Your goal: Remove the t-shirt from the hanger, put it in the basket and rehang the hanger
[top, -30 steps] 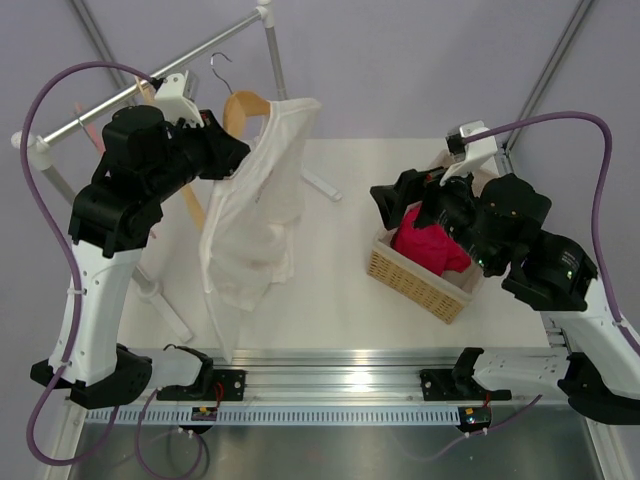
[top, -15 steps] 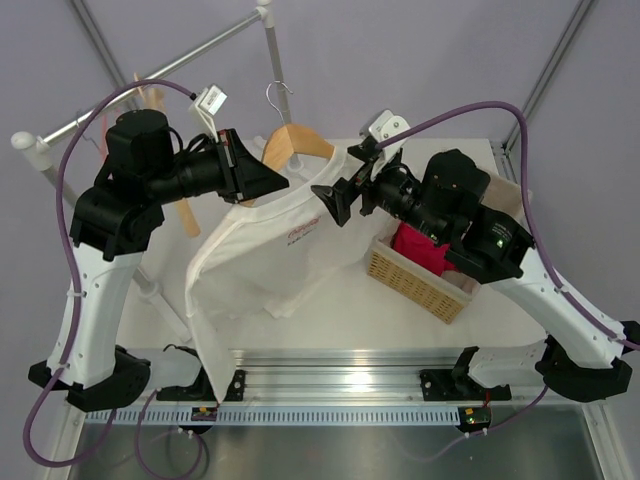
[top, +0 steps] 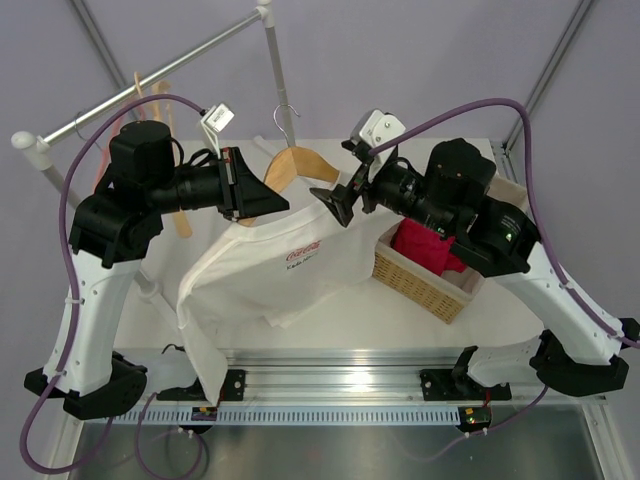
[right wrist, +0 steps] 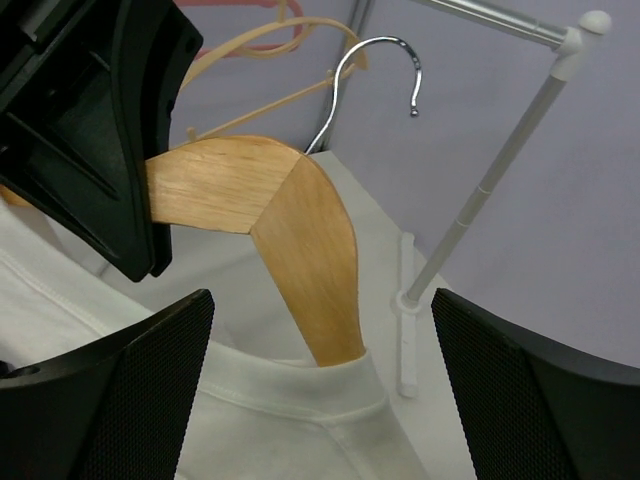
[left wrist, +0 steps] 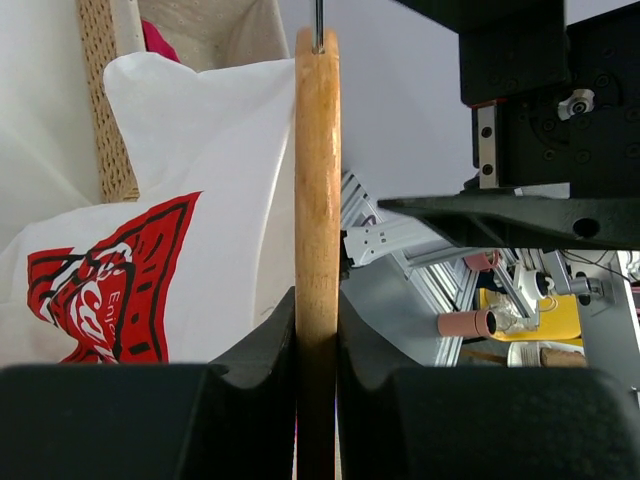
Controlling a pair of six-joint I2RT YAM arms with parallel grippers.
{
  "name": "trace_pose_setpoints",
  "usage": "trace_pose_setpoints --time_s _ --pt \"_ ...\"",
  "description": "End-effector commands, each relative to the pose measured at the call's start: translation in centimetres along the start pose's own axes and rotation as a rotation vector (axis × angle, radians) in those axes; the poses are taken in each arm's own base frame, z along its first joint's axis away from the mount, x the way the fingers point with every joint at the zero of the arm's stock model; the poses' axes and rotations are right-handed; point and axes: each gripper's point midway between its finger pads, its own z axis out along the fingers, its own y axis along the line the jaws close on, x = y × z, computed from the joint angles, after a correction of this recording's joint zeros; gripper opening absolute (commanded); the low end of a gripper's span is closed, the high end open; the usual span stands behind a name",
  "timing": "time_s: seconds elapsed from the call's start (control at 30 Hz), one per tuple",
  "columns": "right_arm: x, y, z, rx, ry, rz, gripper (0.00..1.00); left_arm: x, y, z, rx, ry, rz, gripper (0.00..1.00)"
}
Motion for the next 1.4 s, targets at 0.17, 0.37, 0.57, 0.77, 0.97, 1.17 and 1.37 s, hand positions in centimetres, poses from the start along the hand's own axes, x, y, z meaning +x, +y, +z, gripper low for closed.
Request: trace_pose_setpoints --time_s 0.17,0.37,0.57,0.77,0.97,1.17,1.37 --pt "2.3 2.5 1.0 -0.128 0.072 -0.028 0.95 -0.2 -3.8 -1.2 0.15 0.006 0.062 0.0" --pt "2.2 1.0 1.9 -0.046 0.05 -0.071 0.95 0.6 -3.7 -0.8 0.173 0.052 0.037 0.0" --pt "1.7 -0.4 1.9 0.016 0.042 -0.121 0.95 1.6 -2.9 -0.4 0.147 0.101 0.002 0.0" --pt "2.0 0.5 2.9 -0.043 0.054 -0.145 0.92 2.2 -3.4 -0.1 0.171 0.14 -0.013 0.0" --pt "2.7 2.1 3.7 -0.117 0.062 -0.128 0.81 2.3 -4.4 -0.1 0.203 0.159 -0.005 0.0" --pt "2.5 2.3 3.6 -0.128 0.047 -0.127 0.58 2.7 -5.0 -0.5 0.234 0.179 -0.005 0.0" --pt "1.2 0.2 2.5 -0.012 0.015 -0.096 0.0 2.3 -4.9 -0.3 0.22 0.166 -0.002 0.0"
